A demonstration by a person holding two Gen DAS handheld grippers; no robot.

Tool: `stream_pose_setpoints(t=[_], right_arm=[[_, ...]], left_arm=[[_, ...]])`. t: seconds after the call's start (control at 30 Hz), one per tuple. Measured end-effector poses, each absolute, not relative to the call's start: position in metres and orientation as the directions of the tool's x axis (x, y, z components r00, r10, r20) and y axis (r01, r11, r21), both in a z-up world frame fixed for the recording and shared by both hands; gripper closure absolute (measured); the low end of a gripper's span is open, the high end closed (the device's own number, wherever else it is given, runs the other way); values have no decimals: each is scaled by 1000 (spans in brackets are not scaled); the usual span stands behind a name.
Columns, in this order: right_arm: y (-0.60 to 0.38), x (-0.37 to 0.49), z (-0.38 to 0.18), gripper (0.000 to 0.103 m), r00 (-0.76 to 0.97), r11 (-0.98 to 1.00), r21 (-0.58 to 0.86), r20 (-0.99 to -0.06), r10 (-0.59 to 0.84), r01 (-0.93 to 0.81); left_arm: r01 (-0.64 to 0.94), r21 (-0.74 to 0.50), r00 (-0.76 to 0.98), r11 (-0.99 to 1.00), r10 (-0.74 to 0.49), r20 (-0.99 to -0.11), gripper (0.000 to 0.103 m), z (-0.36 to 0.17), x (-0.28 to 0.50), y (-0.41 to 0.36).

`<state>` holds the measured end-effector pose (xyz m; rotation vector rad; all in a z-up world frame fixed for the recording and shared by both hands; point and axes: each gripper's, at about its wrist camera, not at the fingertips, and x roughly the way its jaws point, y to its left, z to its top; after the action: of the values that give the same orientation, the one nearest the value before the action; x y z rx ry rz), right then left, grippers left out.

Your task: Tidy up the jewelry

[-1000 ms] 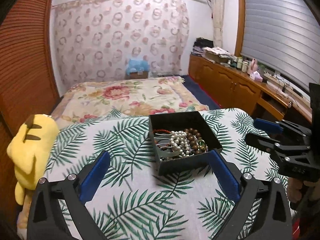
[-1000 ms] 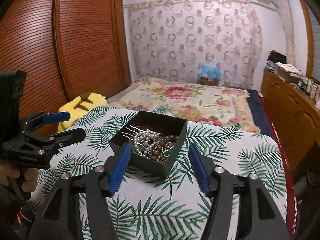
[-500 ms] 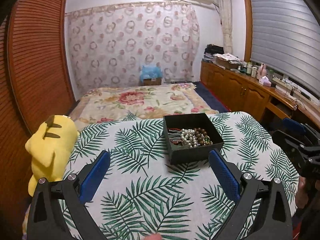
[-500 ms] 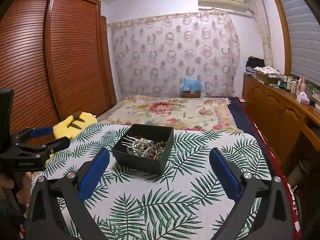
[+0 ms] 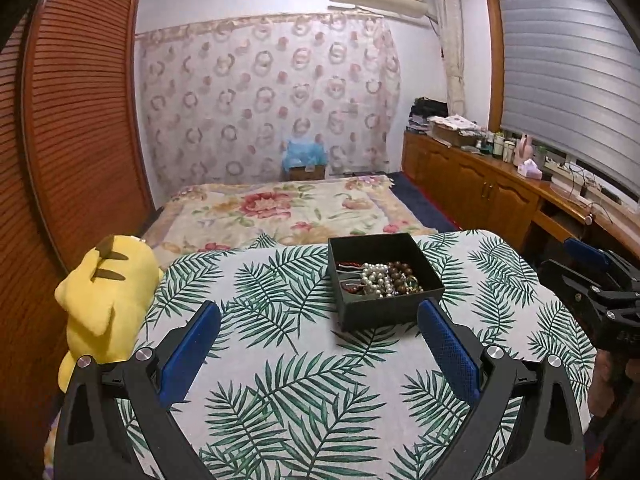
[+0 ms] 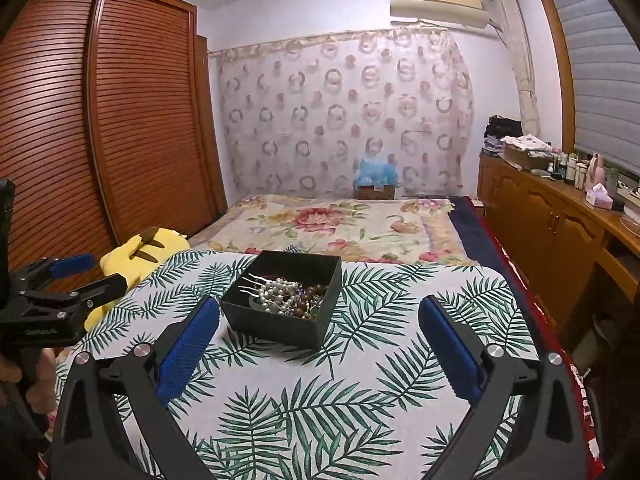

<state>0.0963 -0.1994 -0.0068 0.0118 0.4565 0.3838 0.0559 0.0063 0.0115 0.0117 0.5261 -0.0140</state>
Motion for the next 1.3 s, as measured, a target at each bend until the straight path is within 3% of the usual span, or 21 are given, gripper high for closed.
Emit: stream_pose_setpoints(t=[1.3], right_arm=[[-203,95,-8,3,834,931,105,-418,359,-349]], left_arm=[[26,6,875,1000,-20,-483,8,15,49,3]])
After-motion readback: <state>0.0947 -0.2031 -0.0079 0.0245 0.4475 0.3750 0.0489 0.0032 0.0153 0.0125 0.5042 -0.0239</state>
